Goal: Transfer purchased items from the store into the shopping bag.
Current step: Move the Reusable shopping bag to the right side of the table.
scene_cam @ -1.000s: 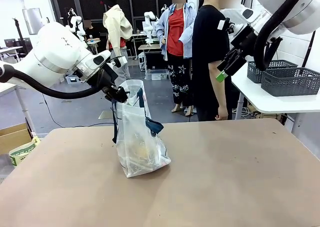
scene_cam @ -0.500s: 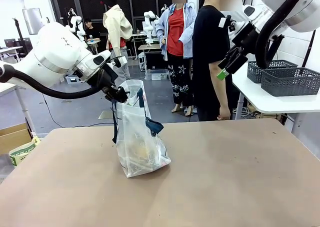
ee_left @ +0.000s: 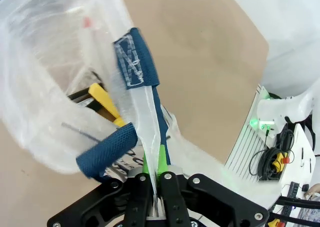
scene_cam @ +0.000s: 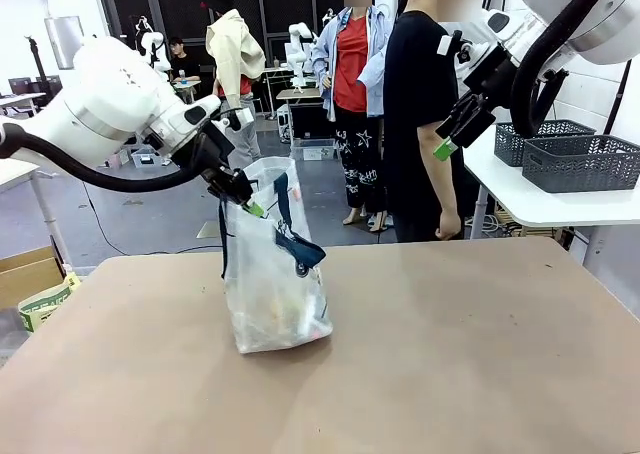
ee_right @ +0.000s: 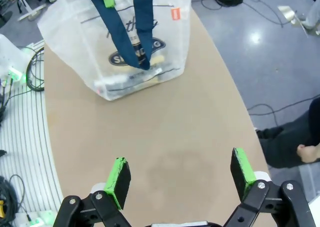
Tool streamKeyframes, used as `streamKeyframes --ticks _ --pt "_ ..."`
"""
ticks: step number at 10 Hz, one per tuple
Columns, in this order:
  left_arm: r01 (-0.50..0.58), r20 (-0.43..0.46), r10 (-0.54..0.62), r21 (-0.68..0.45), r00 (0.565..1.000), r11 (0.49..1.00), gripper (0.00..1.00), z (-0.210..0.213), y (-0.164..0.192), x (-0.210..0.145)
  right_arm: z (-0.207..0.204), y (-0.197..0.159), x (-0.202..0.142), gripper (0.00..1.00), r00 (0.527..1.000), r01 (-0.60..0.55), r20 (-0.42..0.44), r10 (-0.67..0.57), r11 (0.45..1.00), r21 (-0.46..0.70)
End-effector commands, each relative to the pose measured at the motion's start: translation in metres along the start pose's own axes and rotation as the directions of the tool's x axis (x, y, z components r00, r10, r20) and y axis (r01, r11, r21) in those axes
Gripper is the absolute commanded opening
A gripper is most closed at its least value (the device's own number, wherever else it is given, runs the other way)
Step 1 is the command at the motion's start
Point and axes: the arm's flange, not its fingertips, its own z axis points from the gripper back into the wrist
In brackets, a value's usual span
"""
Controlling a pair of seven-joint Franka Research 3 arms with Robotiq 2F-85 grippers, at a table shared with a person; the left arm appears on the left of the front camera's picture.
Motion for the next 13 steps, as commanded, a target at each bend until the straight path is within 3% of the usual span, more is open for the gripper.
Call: streamKeyframes --ticks 1,4,6,8,12,13 --pt "0.054 0.001 -0.054 -0.018 0.999 0.998 0.00 0.043 -0.005 0.010 0.001 0.000 -0.001 1.00 1.000 -0.006 -0.005 0.006 1.000 -0.002" --pt "0.043 -0.091 -0.034 0.101 0.995 0.994 0.00 0.081 -0.003 0.027 0.001 0.000 -0.001 1.00 1.000 -0.006 -0.005 0.006 1.000 -0.002" --pt "-0.030 -0.224 0.094 0.270 0.970 0.962 0.00 0.099 0.002 0.036 0.001 0.000 -0.001 1.00 1.000 -0.006 -0.005 0.006 1.000 -0.002" --pt "-0.099 -0.298 0.239 0.419 0.924 0.903 0.00 0.103 0.001 0.051 0.001 0.000 -0.001 1.00 1.000 -0.006 -0.005 0.006 1.000 -0.002" --pt "-0.061 -0.415 0.406 0.634 0.814 0.771 0.00 0.098 -0.006 0.076 0.001 0.000 -0.001 1.00 1.000 -0.006 -0.005 0.006 1.000 -0.002" --pt "-0.042 -0.434 0.402 0.636 0.806 0.770 0.00 0.095 -0.006 0.080 0.001 0.000 -0.001 1.00 1.000 -0.006 -0.005 0.006 1.000 -0.002"
